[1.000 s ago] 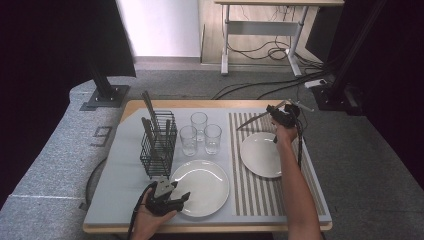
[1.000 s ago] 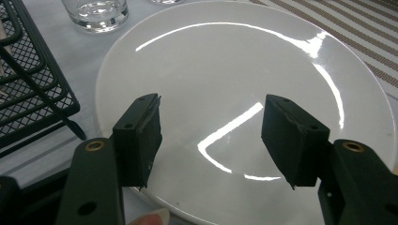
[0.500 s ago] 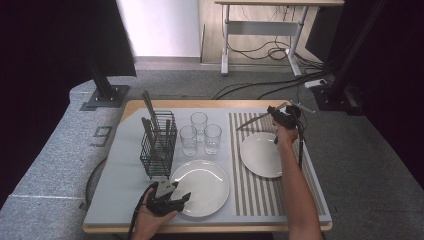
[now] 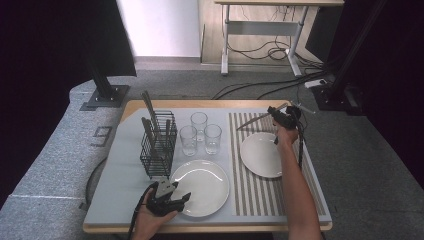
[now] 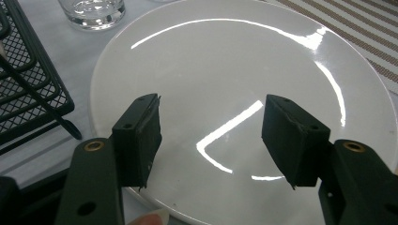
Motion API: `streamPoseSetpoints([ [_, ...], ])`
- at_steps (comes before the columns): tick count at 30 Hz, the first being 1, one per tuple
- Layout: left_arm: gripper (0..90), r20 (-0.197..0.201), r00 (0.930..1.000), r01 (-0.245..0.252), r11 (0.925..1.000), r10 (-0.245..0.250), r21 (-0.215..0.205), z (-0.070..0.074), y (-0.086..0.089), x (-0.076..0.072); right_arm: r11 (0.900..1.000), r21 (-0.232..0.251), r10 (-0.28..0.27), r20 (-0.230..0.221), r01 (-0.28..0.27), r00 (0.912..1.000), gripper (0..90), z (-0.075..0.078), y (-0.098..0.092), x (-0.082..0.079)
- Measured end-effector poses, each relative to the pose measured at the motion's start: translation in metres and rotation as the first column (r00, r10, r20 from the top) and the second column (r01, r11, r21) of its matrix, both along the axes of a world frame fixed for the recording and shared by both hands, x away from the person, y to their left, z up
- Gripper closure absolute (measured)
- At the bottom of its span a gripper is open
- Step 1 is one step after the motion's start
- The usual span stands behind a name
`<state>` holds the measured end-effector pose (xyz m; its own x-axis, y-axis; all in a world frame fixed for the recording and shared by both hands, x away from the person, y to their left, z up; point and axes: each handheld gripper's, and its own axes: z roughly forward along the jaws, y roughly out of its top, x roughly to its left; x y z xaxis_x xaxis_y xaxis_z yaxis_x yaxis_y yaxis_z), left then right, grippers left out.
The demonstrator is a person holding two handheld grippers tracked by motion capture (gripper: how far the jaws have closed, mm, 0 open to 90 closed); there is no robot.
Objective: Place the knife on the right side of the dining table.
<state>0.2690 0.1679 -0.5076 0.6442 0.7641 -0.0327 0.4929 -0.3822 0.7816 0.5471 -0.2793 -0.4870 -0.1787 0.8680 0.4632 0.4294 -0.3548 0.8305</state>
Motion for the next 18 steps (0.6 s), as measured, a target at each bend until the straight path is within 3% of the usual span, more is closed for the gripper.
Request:
streamPoseSetpoints([
  [18,37.7,0.003,1.0000,-0.003,1.0000,0.003,-0.002,0.0005,0.0006,-0.0003,1.000,-0.005,-0.015,-0.020,0.015,0.9997,69.7,-0.0028,-0.0023,0.0007],
])
